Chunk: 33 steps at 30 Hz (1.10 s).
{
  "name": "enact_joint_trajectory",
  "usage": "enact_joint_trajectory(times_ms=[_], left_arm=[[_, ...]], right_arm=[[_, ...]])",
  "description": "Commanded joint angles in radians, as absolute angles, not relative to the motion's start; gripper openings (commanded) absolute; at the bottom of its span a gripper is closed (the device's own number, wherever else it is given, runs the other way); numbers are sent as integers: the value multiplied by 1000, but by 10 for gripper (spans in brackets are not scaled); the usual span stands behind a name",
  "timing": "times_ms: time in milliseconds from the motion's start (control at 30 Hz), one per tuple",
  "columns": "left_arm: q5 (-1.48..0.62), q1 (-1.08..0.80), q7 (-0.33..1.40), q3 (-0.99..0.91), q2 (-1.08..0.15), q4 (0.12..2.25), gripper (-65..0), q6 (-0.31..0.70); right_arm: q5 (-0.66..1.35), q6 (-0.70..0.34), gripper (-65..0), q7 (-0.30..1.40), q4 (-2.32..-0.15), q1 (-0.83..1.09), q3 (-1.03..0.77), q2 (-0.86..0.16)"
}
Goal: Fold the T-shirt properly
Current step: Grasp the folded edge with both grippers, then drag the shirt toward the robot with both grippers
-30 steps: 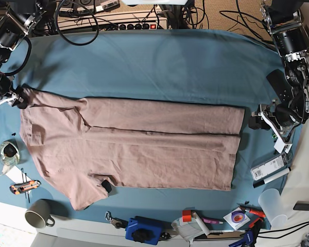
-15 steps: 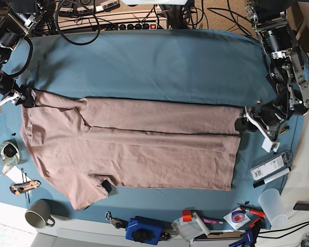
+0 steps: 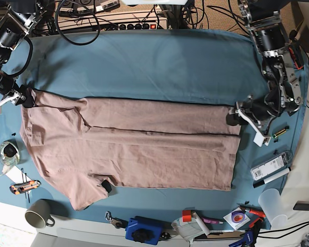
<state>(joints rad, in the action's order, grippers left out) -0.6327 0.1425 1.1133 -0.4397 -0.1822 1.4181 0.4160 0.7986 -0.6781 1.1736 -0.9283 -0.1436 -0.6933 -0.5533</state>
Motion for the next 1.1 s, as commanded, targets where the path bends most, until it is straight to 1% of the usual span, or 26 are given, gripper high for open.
enact_joint_trajectory(times_ms=[0,100,167,200,333,367,433,533,767,967,1067], left_arm=[[-622,160,1101,-441,-191,1422,-364,419],[-552,161,1067,-441,-192,1406,-372,387],[-530,160,1066,-441,-192,1398,-424,374],[-535,160,1066,-441,-192,1391,-453,374],[-598,160,1109,-441,-191,1372,-531,395],[-617,160,1130,-441,-191,1372,-565,402],[-654,161,1171,-441,-192,1372,-650,403],[-693,161,1190,-441,-192,1372,-650,420],[-732,163,1260,-444,-219,1374,-650,416],[-768,166,1279,-543,-220,1375,-650,418],[-801,163,1293,-593,-220,1375,-650,448]], right_arm=[[785,-678,-382,1180,-934,-149,-694,-574],[785,-698,-383,1183,-934,-149,-694,-574],[785,-698,-418,1183,-934,-149,-694,-574],[785,-698,-453,1183,-934,-149,-694,-574],[786,-698,-614,1182,-934,-149,-694,-574],[785,-698,-647,1182,-934,-149,-694,-574],[788,-698,-650,1176,-934,-149,-694,-574],[832,-698,-650,1174,-935,-149,-696,-574],[870,-698,-650,1180,-935,-149,-696,-574],[954,-698,-650,1240,-937,-149,-696,-574],[973,-698,-650,1244,-949,-132,-709,-574]])
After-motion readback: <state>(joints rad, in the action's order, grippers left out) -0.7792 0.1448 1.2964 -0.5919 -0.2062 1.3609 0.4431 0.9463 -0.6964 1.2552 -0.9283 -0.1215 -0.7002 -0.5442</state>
